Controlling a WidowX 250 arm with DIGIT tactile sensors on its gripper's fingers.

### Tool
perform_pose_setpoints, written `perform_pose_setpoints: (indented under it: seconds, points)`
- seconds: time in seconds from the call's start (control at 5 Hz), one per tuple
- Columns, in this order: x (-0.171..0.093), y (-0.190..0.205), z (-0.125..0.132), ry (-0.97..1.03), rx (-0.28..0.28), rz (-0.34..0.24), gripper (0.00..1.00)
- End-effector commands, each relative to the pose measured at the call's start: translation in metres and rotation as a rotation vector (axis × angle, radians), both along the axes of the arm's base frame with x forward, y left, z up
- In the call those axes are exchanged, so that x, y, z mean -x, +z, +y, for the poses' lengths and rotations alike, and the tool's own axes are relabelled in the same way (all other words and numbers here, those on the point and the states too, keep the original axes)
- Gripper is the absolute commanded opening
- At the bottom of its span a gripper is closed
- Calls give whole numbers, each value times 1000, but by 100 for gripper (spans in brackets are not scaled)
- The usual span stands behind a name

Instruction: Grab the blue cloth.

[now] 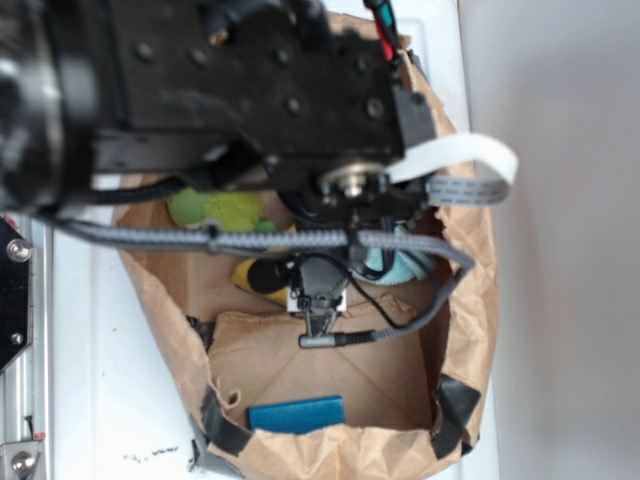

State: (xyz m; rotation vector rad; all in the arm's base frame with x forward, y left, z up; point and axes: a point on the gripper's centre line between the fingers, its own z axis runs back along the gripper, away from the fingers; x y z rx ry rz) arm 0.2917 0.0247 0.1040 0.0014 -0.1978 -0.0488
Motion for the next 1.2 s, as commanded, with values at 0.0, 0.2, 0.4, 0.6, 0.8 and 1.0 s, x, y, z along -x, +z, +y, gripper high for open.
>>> perform_pose_setpoints:
  seconds: [0.0, 0.2, 0.4, 0.6, 0.8, 1.0]
  points:
    - [-18, -13, -9, -49, -78, -58, 100]
    - [-19, -20, -13, -89, -121, -79, 100]
    - [-20, -25, -22, -136, -138, -115, 100]
    - [-19, -27, -26, -195, -116, -172, 100]
    - [-18, -28, -29, -206, -120, -201, 100]
    - [-21, -36, -36, -180, -144, -209, 100]
